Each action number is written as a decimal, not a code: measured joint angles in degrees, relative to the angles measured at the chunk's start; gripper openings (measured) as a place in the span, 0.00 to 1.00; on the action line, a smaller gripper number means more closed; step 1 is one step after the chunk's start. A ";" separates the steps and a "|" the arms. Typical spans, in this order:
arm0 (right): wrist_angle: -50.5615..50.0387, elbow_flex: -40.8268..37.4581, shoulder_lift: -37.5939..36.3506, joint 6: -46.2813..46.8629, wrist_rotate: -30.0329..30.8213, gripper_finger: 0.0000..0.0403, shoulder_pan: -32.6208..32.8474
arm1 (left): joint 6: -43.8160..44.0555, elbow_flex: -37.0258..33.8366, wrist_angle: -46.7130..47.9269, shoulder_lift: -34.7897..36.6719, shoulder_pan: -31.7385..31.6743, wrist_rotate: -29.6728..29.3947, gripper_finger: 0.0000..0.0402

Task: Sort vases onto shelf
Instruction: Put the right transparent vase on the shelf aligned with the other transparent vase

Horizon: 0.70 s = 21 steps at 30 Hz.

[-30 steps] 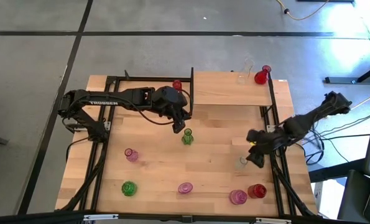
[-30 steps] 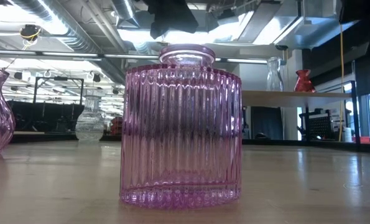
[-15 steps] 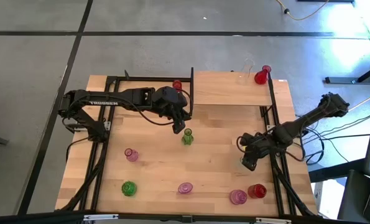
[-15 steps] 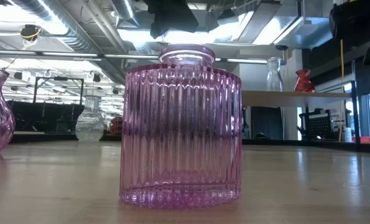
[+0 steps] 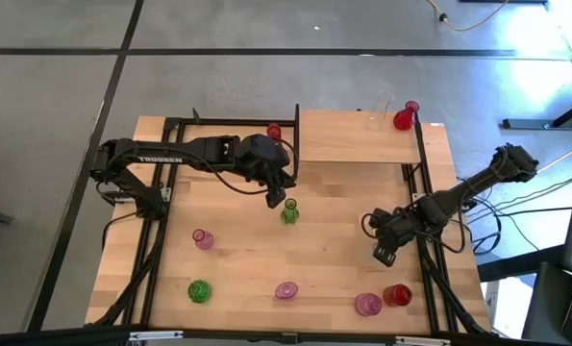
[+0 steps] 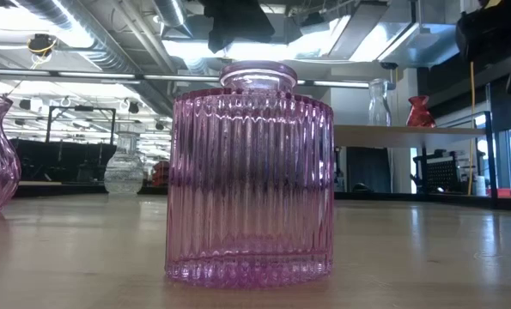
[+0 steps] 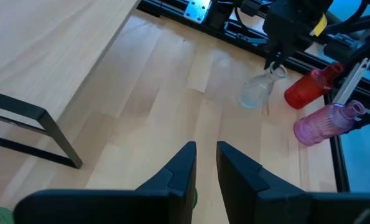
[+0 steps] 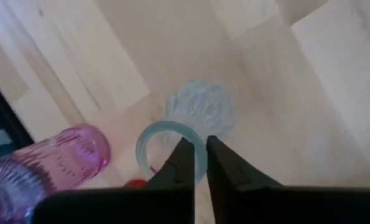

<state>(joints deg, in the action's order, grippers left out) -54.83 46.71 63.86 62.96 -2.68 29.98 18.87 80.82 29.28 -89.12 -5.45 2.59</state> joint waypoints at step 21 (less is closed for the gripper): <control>-25.48 27.27 0.07 -13.00 1.86 0.01 -22.08 | -1.95 0.00 -0.58 0.00 0.00 0.07 0.14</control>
<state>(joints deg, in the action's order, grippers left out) -80.31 73.98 63.92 49.96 -0.82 7.89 16.92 80.82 28.71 -89.12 -5.45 2.66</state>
